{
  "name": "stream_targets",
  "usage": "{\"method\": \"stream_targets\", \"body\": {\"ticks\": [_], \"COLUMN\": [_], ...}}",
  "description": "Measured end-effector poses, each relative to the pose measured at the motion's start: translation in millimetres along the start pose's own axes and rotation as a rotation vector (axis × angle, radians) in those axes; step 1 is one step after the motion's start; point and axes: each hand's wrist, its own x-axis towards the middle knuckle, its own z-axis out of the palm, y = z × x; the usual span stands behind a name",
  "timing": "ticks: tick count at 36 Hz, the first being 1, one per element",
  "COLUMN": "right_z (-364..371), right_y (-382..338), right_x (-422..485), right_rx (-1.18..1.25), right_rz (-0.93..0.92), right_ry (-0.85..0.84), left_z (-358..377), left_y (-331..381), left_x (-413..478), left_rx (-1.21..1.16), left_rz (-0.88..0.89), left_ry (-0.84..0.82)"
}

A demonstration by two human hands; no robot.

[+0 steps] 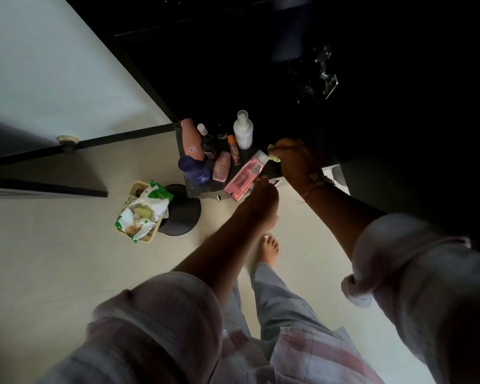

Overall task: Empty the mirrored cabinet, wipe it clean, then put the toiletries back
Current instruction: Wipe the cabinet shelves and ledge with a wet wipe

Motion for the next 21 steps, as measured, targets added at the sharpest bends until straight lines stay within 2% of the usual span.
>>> {"method": "stream_targets", "body": {"ticks": [3,5,7,16,21], "right_z": [4.7,6.4,5.4,6.1,8.6], "right_y": [3.5,6.1,6.9,11.6,15.4], "right_x": [-10.9,-17.6,-25.3,-37.0,-45.5], "right_rx": [-0.189,-0.201,-0.280,-0.245,-0.098], "right_rz": [-0.144,-0.129,-0.195,-0.175,-0.178], "right_ry": [0.061,0.047,0.052,0.048,0.071], "left_z": [-0.6,0.1,-0.2,5.2,5.1], "left_y": [0.1,0.1,0.8,-8.9,-14.7], "left_x": [0.6,1.7,1.9,5.0,5.3], "left_rx": [-0.009,-0.005,-0.004,0.064,0.066], "left_rz": [0.004,0.008,0.007,0.037,0.029], "left_ry": [0.006,0.017,0.037,0.111,0.139]}}
